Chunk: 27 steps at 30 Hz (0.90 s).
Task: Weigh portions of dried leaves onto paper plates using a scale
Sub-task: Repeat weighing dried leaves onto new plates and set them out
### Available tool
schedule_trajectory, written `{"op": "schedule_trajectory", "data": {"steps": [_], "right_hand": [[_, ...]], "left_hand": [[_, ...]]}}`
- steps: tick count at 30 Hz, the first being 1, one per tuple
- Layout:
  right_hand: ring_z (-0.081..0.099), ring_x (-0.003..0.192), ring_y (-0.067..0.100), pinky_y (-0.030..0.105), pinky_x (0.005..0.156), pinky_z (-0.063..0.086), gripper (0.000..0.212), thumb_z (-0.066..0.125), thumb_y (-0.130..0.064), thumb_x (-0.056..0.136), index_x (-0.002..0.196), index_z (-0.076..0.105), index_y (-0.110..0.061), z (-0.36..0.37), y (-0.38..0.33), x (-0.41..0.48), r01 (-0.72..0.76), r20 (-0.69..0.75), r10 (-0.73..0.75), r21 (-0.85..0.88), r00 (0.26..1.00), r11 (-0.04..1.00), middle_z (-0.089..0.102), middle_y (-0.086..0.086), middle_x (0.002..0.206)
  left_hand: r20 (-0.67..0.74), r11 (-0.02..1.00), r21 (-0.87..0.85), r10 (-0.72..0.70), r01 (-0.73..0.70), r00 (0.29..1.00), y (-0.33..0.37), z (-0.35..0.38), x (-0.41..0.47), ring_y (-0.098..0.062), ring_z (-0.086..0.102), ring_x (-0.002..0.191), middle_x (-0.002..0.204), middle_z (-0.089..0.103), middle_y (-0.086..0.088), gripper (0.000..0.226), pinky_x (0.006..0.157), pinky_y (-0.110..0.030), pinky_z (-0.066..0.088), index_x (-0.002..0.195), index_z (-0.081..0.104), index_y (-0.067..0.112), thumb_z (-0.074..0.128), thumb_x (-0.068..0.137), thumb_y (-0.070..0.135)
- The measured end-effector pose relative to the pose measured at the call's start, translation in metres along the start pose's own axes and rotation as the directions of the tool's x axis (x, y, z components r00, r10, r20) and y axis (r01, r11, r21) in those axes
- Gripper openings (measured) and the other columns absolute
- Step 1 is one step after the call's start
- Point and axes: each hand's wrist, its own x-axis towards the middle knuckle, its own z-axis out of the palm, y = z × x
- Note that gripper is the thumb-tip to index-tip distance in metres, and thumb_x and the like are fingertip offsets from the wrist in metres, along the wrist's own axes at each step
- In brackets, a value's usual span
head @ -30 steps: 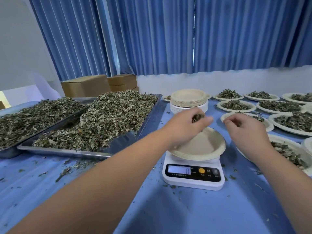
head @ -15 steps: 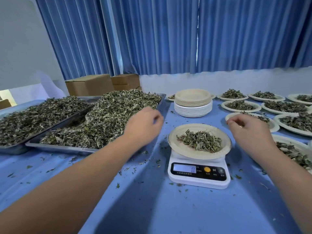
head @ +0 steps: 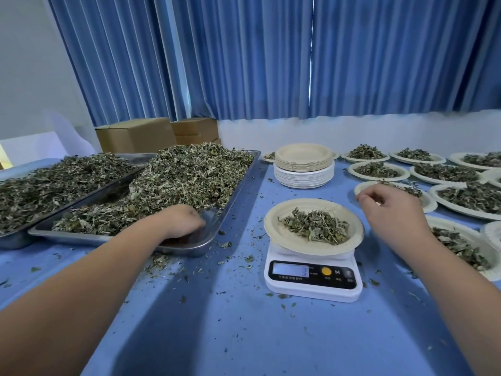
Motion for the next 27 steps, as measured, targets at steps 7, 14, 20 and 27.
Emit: {"op": "schedule_trajectory", "data": {"steps": [7,14,20,27], "right_hand": [[0.05,0.066,0.001,0.026,0.067,0.034,0.016,0.055,-0.015,0.092,0.082,0.067,-0.018,0.001,0.002,0.001,0.005,-0.002,-0.005,0.011,1.0,1.0,0.06,-0.015,0.074],[0.051,0.068,0.0,0.026,0.069,0.034,0.017,0.055,-0.016,0.091,0.079,0.066,-0.02,0.002,0.004,0.003,0.017,0.0,-0.017,0.01,1.0,1.0,0.059,-0.016,0.074],[0.052,0.068,0.0,0.02,0.059,0.036,0.018,0.055,-0.015,0.091,0.078,0.066,-0.022,0.002,0.006,0.004,0.018,0.001,-0.018,0.015,1.0,1.0,0.06,-0.017,0.074],[0.051,0.066,0.001,0.018,0.059,0.035,0.019,0.055,-0.016,0.091,0.077,0.066,-0.02,0.002,0.007,0.004,0.016,-0.004,-0.016,0.046,1.0,0.999,0.058,-0.015,0.071]], "left_hand": [[-0.318,0.884,0.35,-0.2,0.31,0.927,0.004,-0.006,-0.011,-0.036,0.048,0.123,0.14,0.045,-0.01,0.048,0.101,-0.055,0.038,0.131,0.048,0.021,0.038,0.095,0.052],[-0.019,0.98,0.163,-0.115,0.116,0.993,-0.009,0.001,-0.004,-0.023,0.057,0.109,0.117,0.058,-0.009,0.063,0.09,-0.03,0.041,0.115,0.059,0.008,0.024,0.1,0.058],[-0.273,0.989,0.09,-0.092,0.121,0.957,-0.009,0.003,0.003,-0.02,0.051,0.088,0.113,0.058,-0.012,0.059,0.081,-0.032,0.041,0.128,0.054,0.01,0.029,0.1,0.055],[-0.252,0.992,0.082,-0.067,0.091,0.965,-0.018,0.008,0.017,-0.035,0.05,0.122,0.137,0.051,-0.021,0.063,0.094,-0.038,0.041,0.143,0.041,0.009,0.028,0.101,0.053]]}}
